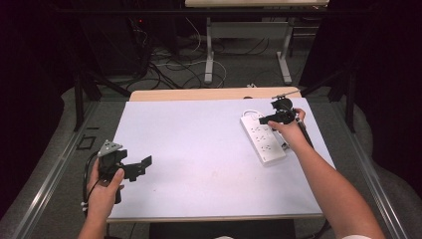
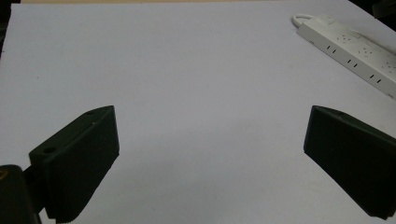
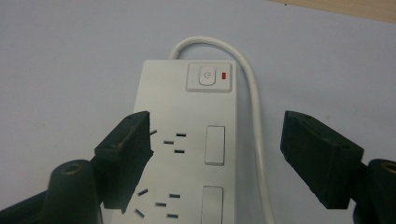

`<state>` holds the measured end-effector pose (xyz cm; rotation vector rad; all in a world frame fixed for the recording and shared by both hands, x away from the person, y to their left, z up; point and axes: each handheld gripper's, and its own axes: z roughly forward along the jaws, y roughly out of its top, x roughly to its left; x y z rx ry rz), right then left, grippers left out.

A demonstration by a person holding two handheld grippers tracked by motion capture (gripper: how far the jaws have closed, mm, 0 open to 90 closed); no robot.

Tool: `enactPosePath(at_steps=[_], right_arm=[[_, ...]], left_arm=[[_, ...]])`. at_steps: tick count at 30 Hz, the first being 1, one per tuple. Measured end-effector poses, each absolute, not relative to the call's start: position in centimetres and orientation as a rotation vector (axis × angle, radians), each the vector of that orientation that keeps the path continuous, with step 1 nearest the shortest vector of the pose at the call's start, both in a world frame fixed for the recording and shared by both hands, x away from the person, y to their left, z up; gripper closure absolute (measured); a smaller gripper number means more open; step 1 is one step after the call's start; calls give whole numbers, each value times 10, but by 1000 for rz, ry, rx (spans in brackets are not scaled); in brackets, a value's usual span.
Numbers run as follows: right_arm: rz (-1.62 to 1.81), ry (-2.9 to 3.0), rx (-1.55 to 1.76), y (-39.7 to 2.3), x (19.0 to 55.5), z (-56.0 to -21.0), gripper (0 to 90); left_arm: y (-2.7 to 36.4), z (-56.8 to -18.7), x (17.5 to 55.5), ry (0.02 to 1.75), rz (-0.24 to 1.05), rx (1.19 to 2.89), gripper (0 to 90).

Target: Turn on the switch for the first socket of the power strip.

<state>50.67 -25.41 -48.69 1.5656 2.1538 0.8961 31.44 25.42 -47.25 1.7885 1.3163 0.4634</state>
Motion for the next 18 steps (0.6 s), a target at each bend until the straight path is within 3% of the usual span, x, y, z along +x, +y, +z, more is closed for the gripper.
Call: enactPosePath(at_steps=[18], right_arm=[[933, 2163, 1572, -257, 500, -479, 153]], left_arm=[[255, -473, 313, 1321, 461, 1788, 34]])
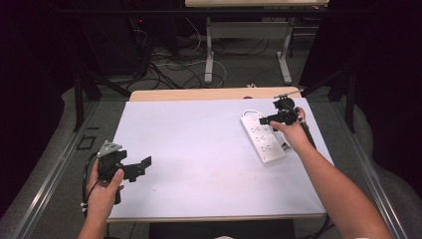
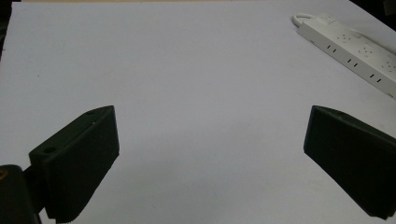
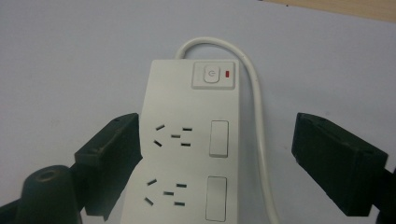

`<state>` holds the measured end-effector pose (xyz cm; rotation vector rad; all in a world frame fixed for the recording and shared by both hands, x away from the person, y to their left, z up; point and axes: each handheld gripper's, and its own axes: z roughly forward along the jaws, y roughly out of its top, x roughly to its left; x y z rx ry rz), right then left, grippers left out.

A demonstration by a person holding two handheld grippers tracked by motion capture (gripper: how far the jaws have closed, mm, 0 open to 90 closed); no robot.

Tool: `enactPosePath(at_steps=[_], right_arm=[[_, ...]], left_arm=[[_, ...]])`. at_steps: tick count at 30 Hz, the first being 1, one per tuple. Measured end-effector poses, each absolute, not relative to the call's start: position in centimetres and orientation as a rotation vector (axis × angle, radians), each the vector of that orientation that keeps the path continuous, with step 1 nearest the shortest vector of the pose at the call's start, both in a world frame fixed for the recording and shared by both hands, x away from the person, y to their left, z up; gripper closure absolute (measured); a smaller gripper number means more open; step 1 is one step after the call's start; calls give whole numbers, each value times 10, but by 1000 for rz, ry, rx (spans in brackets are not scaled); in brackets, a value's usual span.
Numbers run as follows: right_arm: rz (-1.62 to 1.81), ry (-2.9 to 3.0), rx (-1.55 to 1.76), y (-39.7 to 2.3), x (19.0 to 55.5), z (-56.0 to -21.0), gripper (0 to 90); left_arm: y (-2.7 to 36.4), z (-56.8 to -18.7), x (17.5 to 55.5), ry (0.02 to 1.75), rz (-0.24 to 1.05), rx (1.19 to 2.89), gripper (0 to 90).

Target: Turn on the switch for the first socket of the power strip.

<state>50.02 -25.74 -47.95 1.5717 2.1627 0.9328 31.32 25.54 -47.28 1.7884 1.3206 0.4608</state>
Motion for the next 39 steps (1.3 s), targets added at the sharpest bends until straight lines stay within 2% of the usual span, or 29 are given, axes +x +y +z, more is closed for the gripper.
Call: enactPosePath(at_steps=[15, 22, 39], right_arm=[[946, 2134, 1513, -255, 484, -467, 96], [954, 2128, 1490, -249, 476, -463, 8], [1008, 2154, 1400, -241, 454, -459, 0]], left_arm=[[256, -473, 314, 1318, 457, 1784, 34], [255, -473, 313, 1320, 461, 1785, 34], [256, -472, 313, 1318, 465, 1784, 34]])
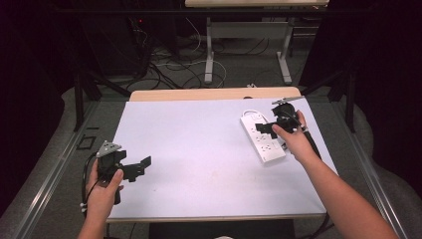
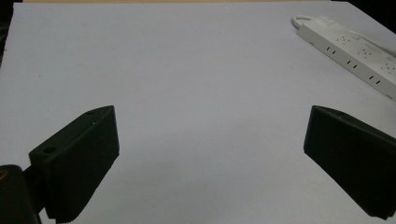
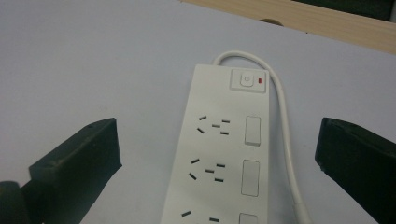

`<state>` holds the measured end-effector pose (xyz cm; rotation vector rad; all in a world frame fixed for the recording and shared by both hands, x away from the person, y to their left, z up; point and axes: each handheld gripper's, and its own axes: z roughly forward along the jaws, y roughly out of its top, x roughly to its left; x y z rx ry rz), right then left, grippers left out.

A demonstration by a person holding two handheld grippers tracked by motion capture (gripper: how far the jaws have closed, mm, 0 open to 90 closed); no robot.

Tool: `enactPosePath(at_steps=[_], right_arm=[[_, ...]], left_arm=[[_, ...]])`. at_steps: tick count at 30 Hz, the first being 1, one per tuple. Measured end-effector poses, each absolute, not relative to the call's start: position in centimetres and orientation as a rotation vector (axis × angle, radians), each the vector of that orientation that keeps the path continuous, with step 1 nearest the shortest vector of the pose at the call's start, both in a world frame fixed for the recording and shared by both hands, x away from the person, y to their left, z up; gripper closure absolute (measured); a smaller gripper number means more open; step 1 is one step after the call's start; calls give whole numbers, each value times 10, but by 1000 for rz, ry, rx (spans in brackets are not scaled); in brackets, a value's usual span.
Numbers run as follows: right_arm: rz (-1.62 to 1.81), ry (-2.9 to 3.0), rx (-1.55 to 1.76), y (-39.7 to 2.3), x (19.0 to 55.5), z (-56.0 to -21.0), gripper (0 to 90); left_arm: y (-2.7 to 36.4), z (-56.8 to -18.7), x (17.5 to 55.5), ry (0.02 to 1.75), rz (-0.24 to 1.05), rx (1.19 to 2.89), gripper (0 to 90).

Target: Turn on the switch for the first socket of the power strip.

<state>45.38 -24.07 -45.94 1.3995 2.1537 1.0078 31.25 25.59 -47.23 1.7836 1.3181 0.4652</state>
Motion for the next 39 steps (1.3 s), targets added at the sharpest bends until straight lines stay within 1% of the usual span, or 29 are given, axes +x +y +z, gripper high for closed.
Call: enactPosePath(at_steps=[23, 39], right_arm=[[1063, 2201, 1249, -239, 413, -448, 0], [1108, 2226, 1184, -234, 382, -451, 0]], left_arm=[[256, -472, 312, 1317, 465, 1781, 34], [256, -472, 311, 1318, 463, 1779, 34]])
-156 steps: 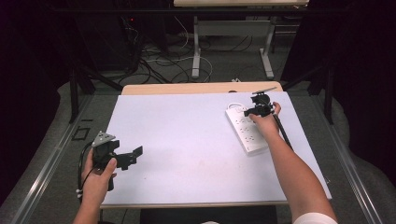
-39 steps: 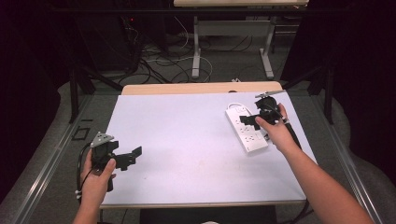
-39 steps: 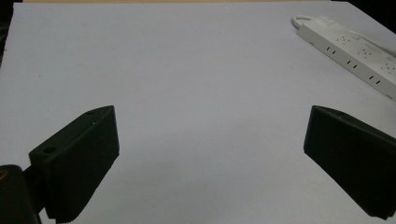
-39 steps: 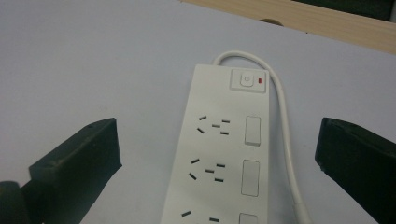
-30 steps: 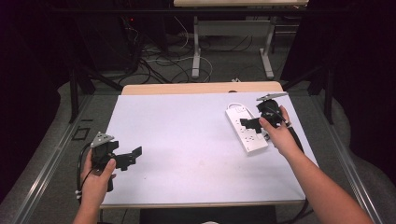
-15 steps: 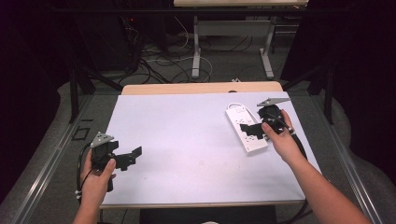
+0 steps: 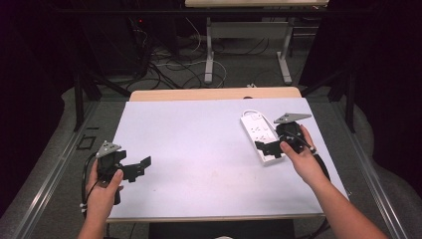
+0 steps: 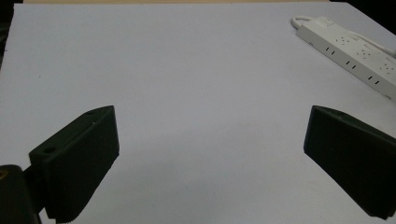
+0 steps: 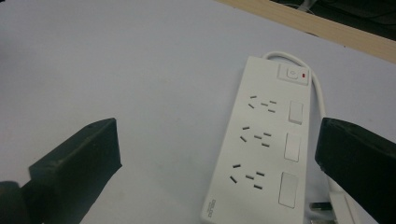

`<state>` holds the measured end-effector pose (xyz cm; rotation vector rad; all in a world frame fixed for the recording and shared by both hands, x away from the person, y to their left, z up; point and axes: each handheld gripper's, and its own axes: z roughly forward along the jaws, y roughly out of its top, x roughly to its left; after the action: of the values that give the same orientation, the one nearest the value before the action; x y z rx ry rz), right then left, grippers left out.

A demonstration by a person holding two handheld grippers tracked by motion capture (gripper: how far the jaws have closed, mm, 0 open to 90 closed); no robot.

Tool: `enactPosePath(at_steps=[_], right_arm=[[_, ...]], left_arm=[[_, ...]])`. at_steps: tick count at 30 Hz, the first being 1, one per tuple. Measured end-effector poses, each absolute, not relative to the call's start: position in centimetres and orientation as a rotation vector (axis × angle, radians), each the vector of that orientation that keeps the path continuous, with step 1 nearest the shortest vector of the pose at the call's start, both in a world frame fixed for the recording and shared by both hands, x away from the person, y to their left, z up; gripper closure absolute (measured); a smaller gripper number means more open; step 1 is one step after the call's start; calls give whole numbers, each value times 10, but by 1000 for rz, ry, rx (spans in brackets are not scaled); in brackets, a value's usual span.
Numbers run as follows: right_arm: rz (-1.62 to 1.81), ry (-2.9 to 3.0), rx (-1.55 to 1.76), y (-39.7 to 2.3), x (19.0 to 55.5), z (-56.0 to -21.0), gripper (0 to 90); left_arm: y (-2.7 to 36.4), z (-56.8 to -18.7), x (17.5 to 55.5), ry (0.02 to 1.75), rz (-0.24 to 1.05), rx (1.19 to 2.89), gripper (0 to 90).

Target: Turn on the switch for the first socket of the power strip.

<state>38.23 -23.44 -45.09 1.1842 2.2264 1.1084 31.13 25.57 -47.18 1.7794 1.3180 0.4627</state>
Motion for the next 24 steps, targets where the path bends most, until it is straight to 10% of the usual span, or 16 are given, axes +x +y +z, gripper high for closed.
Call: enactPosePath(at_steps=[24], right_arm=[[1171, 2192, 1186, -243, 339, -483, 0]], left_arm=[[254, -472, 311, 1315, 462, 1783, 34]])
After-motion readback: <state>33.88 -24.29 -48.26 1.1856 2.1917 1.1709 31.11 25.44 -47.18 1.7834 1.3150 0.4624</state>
